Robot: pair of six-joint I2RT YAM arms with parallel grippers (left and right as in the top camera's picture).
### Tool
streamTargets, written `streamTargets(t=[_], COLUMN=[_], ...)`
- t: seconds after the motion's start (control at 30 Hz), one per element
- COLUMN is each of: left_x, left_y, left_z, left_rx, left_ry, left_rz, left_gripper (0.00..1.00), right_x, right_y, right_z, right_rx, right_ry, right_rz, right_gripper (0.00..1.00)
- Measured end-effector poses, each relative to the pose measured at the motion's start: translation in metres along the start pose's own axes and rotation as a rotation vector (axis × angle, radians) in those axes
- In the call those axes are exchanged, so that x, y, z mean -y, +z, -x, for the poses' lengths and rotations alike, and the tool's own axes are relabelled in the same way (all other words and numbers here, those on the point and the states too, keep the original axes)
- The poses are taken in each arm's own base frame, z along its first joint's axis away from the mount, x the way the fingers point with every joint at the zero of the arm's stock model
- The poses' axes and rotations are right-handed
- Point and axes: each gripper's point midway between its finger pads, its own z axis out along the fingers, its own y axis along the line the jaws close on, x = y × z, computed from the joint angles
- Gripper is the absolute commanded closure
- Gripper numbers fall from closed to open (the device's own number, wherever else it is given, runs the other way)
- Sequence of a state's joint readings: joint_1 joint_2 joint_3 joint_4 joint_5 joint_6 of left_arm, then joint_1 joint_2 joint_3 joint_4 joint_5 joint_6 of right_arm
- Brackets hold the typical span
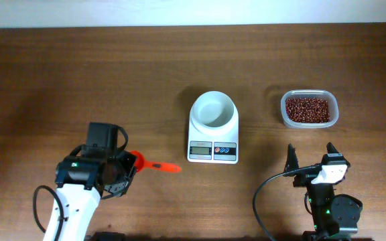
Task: Scoop and weigh 50g on scale
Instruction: 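Lift the orange scoop with the left gripper toward the center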
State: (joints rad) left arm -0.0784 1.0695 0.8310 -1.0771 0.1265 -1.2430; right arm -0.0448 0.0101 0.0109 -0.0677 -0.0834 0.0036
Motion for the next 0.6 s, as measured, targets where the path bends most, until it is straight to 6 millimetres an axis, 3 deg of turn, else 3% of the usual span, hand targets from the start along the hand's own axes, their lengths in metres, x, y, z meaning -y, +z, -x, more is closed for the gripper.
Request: streamTargets(t=[0.13,0.27,0.4,0.53,0.6], left_x=[0.003,0.004,0.003,0.001,0.0], left_y=[0.001,0.001,0.005,0.013,0.017], left_z=[-0.007,-0.01,-0.01,-0.01,-0.012], left_rx=[-0.006,-0.01,-0.014,-0.025,-0.033], left_ry=[-0.007,-0.047,-0.084,-0.093,-0.083], left_rz=[-0.004,-0.003,0.014,0.057,0.076], left_gripper=[1.0,1.0,1.0,1.0,1.0], right_x=[-0.015,-0.06,-0.105,-0.131,-0.134], right_y=[-0.001,-0.011,-0.036,-0.062,-0.065], right_z=[0.003,0.005,0.004,0.017,0.019], right_rx=[0.01,-0.044,-0.252,-0.351,-0.372], right_ry=[0.023,0.362,0.774,0.885,0.909], right_rz=[0.09,0.354,0.63,0.831,0.854], right_gripper=[0.01,0.01,0.01,0.02,0.11])
